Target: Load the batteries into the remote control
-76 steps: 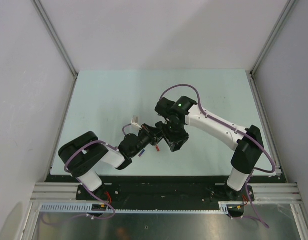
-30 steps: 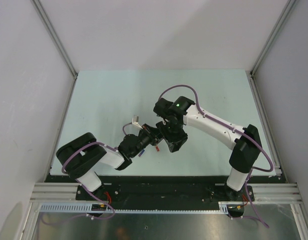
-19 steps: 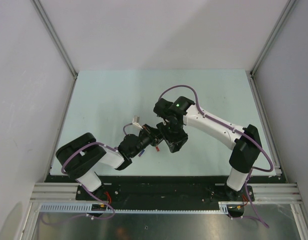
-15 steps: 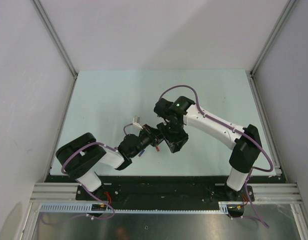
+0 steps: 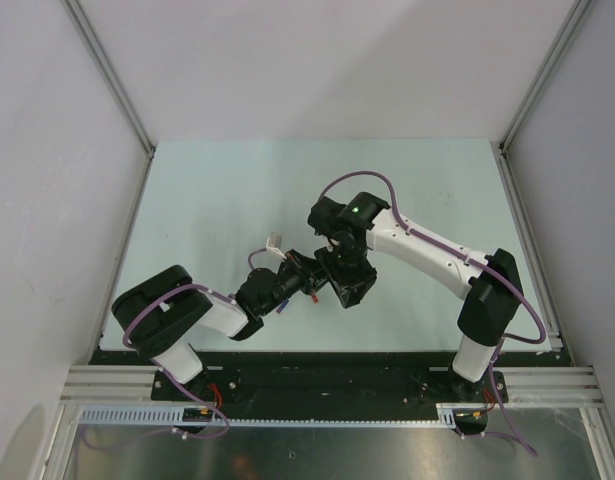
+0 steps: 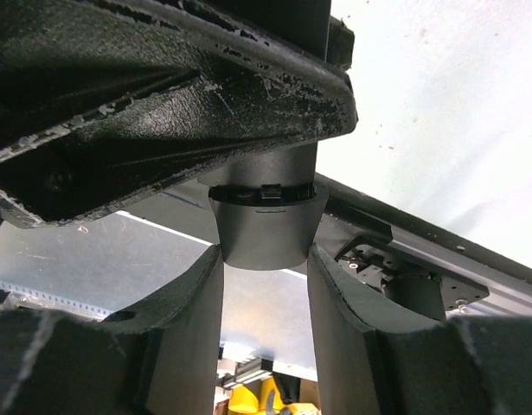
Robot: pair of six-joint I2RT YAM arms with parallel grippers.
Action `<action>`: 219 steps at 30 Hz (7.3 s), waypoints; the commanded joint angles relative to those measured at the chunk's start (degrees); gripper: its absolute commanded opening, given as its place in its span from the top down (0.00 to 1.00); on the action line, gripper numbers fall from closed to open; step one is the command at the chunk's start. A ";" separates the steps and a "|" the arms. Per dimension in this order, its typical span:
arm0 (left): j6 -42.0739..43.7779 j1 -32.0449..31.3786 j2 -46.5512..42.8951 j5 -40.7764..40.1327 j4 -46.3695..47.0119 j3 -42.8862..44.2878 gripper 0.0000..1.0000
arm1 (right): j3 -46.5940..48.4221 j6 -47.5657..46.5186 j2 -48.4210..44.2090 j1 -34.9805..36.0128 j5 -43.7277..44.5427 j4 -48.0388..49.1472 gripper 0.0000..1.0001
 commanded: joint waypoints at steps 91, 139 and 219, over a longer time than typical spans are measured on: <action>-4.04 3.75 0.05 3.88 16.94 -0.34 1.00 | -18.83 13.98 -28.91 -7.34 -2.50 27.74 0.16; -2.99 6.65 -11.74 12.94 17.12 -2.11 1.00 | -61.21 33.41 -42.20 -13.85 -34.14 88.77 0.25; -1.15 3.84 -15.08 30.60 17.03 -2.19 1.00 | -59.28 34.29 -32.61 -17.62 -36.96 92.38 1.00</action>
